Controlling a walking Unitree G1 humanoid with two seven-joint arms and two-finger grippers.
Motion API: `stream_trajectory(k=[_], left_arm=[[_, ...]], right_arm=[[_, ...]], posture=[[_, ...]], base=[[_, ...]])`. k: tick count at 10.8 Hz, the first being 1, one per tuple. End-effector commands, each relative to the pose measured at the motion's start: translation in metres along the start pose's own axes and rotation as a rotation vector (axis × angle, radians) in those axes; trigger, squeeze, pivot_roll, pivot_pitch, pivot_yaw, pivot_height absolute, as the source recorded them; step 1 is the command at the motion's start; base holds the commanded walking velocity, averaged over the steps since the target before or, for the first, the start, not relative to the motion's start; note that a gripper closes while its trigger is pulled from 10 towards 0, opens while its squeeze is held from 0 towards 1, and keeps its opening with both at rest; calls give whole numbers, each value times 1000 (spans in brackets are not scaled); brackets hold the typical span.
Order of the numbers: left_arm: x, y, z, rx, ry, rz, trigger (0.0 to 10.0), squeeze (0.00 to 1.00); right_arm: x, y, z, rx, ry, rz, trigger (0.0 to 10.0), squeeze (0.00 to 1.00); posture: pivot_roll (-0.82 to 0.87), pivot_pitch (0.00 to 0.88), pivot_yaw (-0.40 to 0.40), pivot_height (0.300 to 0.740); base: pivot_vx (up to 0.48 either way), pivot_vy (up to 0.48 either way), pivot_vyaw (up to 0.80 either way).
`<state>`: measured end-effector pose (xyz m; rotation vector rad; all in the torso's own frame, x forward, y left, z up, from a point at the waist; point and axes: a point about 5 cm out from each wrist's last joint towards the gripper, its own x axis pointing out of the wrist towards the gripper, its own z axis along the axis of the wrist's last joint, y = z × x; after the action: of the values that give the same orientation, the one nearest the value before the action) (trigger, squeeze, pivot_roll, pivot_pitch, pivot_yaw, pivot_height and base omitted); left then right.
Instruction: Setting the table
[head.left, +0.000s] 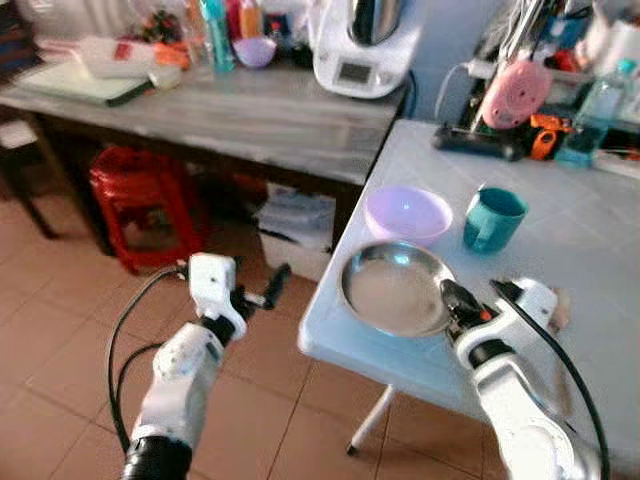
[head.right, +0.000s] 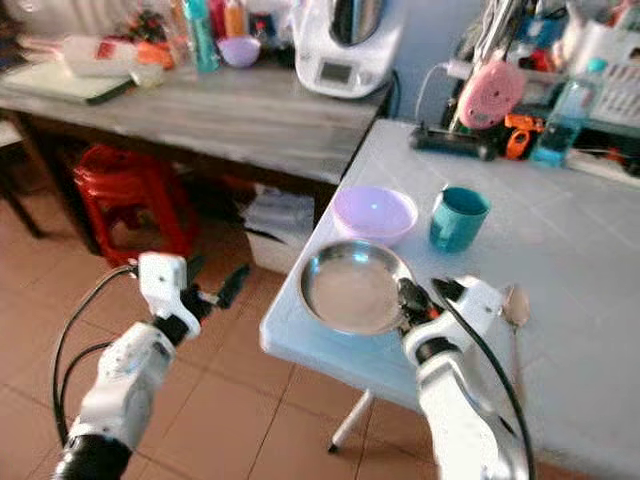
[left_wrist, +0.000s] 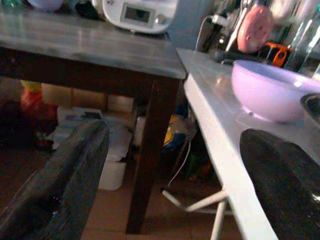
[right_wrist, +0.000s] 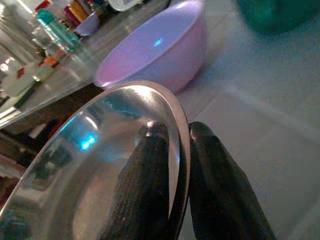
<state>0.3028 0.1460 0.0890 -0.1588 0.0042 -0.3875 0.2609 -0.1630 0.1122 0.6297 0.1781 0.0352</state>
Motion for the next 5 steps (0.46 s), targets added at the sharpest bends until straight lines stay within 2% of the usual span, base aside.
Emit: stream_trajectory(k=[1,2,5], left_arm=[[3,-1,2,9,-9,-1,10000,0],[3,-1,2,9,-11,-2,10000,0],[5,-2,3,10,-18,-4,10000,0]], right_arm=[[-1,2,5,-40,-23,10,10000,0],[-1,5,5,-74,-24,24,10000,0],[-2,6,6,-93,-37,21,10000,0]], posture=[[-52,0,-4,740],[-53,0,-3,740],[-56,0,2,740]], base=[[0,386,-600],[0,386,-506],[0,384,0]])
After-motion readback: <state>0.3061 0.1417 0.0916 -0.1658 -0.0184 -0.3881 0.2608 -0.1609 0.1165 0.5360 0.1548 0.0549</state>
